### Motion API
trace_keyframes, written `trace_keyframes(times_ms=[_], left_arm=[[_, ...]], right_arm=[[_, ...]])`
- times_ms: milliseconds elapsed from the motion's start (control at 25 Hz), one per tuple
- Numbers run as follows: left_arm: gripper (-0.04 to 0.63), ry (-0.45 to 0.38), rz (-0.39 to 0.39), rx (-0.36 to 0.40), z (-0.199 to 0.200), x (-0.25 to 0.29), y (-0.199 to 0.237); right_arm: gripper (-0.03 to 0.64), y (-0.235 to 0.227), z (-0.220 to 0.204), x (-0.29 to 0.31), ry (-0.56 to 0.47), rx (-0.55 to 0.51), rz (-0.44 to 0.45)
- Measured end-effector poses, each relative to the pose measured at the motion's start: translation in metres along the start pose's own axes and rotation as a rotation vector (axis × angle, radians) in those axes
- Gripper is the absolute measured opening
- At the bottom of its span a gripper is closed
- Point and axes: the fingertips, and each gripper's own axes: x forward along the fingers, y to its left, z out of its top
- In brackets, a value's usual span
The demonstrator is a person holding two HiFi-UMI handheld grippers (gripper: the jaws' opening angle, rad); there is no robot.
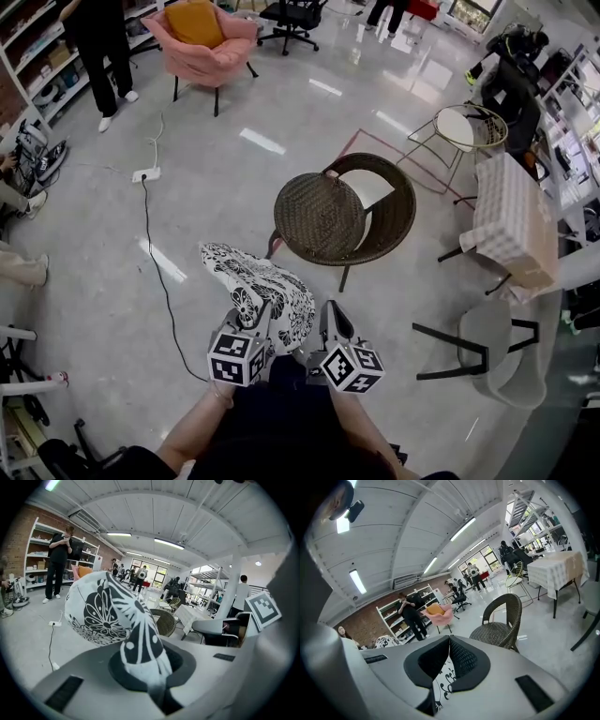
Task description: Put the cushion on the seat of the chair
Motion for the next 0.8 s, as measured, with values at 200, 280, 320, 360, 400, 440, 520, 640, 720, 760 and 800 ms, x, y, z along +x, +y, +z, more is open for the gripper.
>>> trace_keyframes(times_ms=[200,280,320,360,400,440,520,640,720,760,800], left_arm=[[0.025,-0.015,0.028,-0.022,0.007,0.012,0.004],[0.025,-0.023,0.039,-0.025,0.011,0.015,0.005],[0.025,-0.028,0.044,-0.024,0.013,0.017,0.005],[0.025,-0.032,0.048,-0.021,0.015,0.018,0.005],[0.025,-0.036,0.053,-0.016,0.018,0.019,0.005],[0.025,-0.04,0.059,-0.009,0.021,0.02,0.005],[0.025,-0.05,0.067,0.003,0.028,0.021,0.006],[0.025,-0.069,0.071,0.007,0.044,0.023,0.01],[0.025,-0.088,0.069,0.006,0.059,0.027,0.012],[0.025,-0.097,0.066,0.007,0.067,0.029,0.014],[0.025,-0.106,0.061,0.01,0.075,0.032,0.015]], right_arm=[[-0.003,-0.01,0.015,0.024,-0.004,0.004,0.023],[-0.003,-0.01,0.018,0.03,-0.002,-0.003,0.035],[-0.003,-0.01,0.019,0.031,-0.001,-0.002,0.039],[-0.003,-0.011,0.019,0.032,0.003,0.0,0.041],[-0.003,-0.012,0.018,0.033,0.008,0.002,0.041],[-0.003,-0.013,0.018,0.033,0.013,0.003,0.04],[-0.003,-0.015,0.019,0.034,0.018,0.006,0.037],[-0.003,-0.017,0.026,0.038,0.016,0.016,0.044],[-0.003,-0.017,0.034,0.044,0.011,0.023,0.056],[-0.003,-0.017,0.038,0.047,0.008,0.027,0.064],[-0.003,-0.017,0.042,0.051,0.005,0.032,0.071]])
